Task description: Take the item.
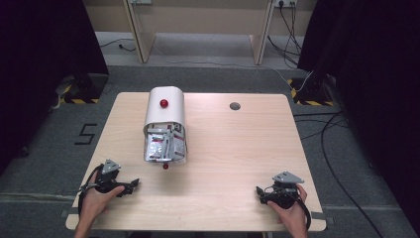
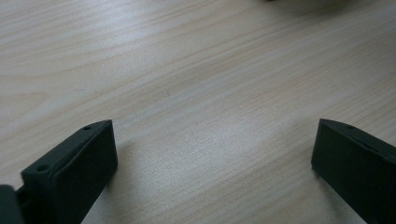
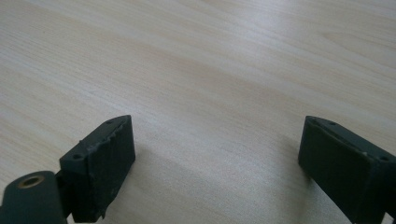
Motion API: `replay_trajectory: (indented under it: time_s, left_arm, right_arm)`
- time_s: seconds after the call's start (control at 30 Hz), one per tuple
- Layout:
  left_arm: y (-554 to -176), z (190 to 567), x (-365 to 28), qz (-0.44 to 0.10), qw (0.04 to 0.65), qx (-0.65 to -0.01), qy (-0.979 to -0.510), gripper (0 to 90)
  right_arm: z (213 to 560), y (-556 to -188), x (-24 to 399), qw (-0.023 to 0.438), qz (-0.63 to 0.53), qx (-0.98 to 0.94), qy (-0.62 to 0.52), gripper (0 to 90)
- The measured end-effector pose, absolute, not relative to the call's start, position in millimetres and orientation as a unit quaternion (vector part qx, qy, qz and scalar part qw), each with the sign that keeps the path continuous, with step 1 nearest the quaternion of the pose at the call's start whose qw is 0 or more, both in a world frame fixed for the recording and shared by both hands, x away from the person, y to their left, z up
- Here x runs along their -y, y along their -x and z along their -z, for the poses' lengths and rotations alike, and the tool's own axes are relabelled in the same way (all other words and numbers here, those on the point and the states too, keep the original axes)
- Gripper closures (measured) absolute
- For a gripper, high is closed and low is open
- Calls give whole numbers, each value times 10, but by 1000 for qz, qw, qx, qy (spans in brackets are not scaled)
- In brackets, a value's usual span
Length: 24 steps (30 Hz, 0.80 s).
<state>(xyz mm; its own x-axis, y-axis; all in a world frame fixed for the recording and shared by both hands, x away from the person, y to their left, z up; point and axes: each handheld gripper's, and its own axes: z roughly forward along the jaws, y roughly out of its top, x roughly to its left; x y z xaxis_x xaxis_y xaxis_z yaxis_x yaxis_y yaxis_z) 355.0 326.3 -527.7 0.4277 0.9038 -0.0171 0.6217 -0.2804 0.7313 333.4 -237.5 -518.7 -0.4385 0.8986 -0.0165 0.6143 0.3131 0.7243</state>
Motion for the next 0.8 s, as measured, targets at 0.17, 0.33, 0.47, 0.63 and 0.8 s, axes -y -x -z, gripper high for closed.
replay_trajectory:
  time_s: [0.17, 0.33, 0.47, 0.63, 0.8]
  left_arm:
    - [-3551, 5277, -3263, -206, 341, -493, -773, 0]
    - [-3551, 5277, -3264, -206, 341, -493, -773, 0]
    - [-3551, 5277, -3264, -206, 341, -493, -773, 0]
    - [-3551, 5277, -3264, -206, 341, -493, -773, 0]
    - [-3550, 5277, -3264, -207, 341, -493, -773, 0]
  right_arm:
    - [5175, -3313, 2357, 224, -340, -776, -481, 173]
    - [5076, -3269, 2290, 237, -377, -758, -477, 177]
    - [4953, -3243, 2205, 249, -394, -754, -463, 179]
    - [4787, -3229, 2066, 256, -413, -751, -446, 185]
    - [4701, -3235, 1992, 258, -422, -750, -439, 188]
